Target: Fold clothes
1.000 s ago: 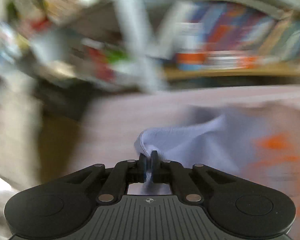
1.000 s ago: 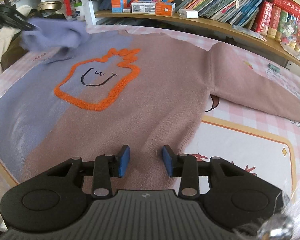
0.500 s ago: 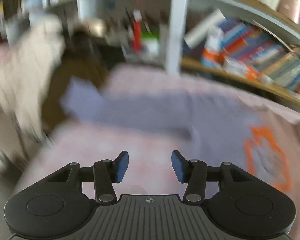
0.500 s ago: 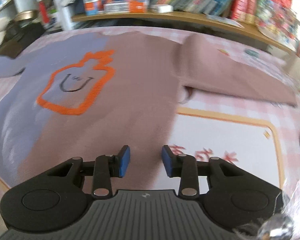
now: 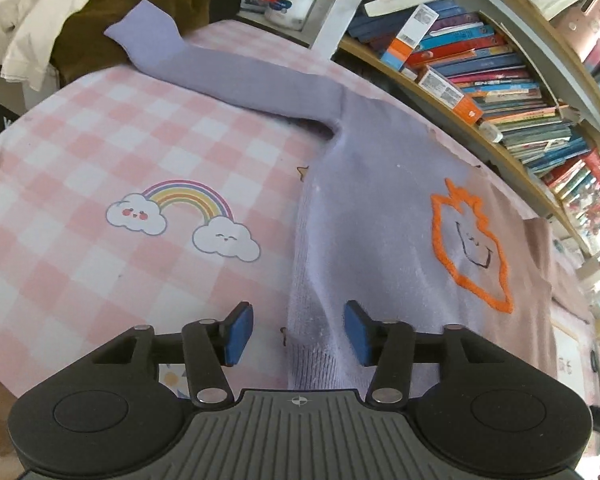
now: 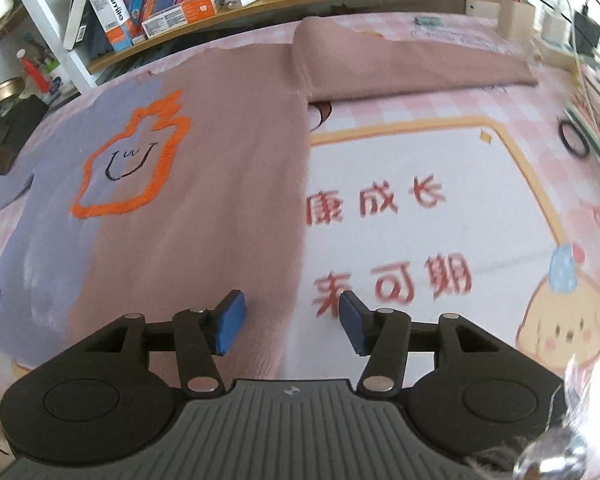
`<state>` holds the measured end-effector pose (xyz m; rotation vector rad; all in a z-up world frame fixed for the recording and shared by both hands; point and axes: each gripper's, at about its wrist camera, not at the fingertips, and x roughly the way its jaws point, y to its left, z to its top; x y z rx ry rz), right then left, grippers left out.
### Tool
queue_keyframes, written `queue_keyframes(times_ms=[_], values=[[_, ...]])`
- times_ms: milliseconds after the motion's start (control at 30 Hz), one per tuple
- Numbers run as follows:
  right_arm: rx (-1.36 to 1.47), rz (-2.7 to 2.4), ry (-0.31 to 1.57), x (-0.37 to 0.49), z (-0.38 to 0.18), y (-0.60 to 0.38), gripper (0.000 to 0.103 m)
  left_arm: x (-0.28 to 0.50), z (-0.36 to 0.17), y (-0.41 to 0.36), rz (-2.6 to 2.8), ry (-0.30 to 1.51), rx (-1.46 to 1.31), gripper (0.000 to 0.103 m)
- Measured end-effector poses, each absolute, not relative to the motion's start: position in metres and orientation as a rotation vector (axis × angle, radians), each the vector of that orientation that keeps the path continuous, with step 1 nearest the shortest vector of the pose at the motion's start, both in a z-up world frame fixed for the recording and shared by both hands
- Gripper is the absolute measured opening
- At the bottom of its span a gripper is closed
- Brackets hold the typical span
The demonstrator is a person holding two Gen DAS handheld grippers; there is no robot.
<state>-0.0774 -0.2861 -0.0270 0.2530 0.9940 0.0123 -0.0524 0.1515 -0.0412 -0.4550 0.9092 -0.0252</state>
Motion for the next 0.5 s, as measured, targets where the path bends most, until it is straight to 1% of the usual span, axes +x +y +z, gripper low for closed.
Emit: queue_keyframes(times_ms=[33, 67, 100, 133, 167, 267, 400, 500], values=[[0.244, 0.001, 0.989, -0.081, -0.027, -0.28, 0.045, -0.053, -0.043, 0.153, -0.031, 0.92, -0.458, 0.021], [0.234, -0.008, 0.984, -0.082, -0.028, -0.275, 0.033, -0.054, -0.044, 0.154, -0.036, 0.93, -0.46, 0.011], [0.227, -0.01, 0.981, -0.083, -0.028, -0.27, 0.027, -0.053, -0.046, 0.155, -0.029, 0.94, -0.468, 0.005], [0.217, -0.012, 0.98, -0.084, -0.029, -0.265, 0.016, -0.051, -0.045, 0.153, -0.035, 0.941, -0.469, 0.004], [0.197, -0.012, 0.98, -0.083, -0.029, -0.261, 0.011, -0.05, -0.045, 0.15, -0.046, 0.945, -0.447, 0.004], [0.142, -0.07, 0.956, -0.082, -0.027, -0.263, 0.008, -0.044, -0.043, 0.136, -0.112, 0.971, -0.414, 0.004], [0.146, -0.112, 0.953, -0.082, -0.029, -0.282, 0.008, -0.048, -0.044, 0.119, -0.172, 0.975, -0.38, 0.004], [0.111, -0.079, 0.948, -0.083, -0.03, -0.279, 0.008, -0.054, -0.046, 0.128, -0.145, 0.954, -0.439, 0.004]])
